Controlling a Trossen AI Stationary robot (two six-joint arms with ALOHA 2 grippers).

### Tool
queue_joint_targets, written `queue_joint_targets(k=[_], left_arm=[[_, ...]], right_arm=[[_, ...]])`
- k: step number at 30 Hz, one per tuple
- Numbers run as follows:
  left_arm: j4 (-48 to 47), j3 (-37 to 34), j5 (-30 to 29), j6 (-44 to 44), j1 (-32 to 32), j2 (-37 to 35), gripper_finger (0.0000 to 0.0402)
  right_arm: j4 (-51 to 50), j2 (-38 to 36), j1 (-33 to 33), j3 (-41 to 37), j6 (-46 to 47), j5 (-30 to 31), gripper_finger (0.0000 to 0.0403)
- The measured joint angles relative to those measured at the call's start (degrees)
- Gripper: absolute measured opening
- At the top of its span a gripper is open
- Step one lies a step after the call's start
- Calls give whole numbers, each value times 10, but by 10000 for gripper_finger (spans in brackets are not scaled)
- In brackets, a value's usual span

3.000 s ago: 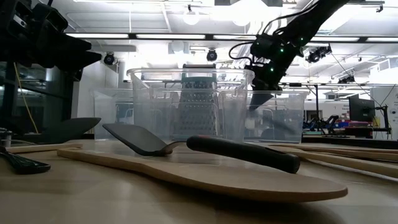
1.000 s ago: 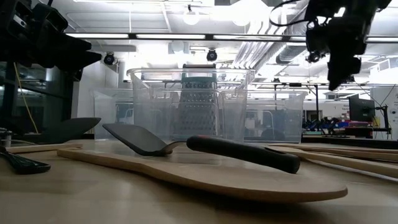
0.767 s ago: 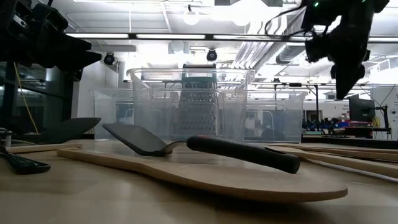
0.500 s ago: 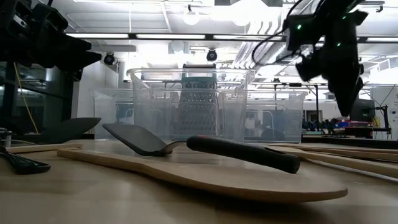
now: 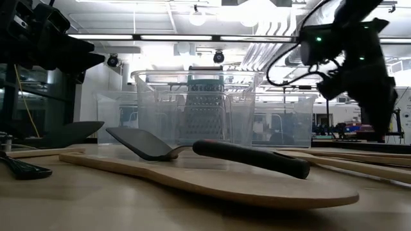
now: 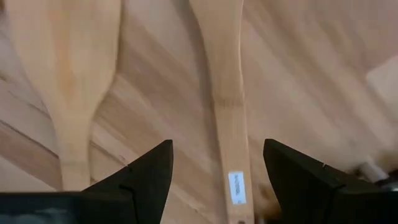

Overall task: Pick & Place Kitchen Items
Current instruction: Put the light brown spatula into the middle transparent bin

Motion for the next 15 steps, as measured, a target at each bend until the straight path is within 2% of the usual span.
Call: queue_joint_targets(k=[6,15], left_arm=[[0,0,0,0,0,0,175],[0,0,0,0,0,0,175]], right_arm=[[0,-26,27,-41,39,-10,242],[0,-30,54,-69,34,-10,242]])
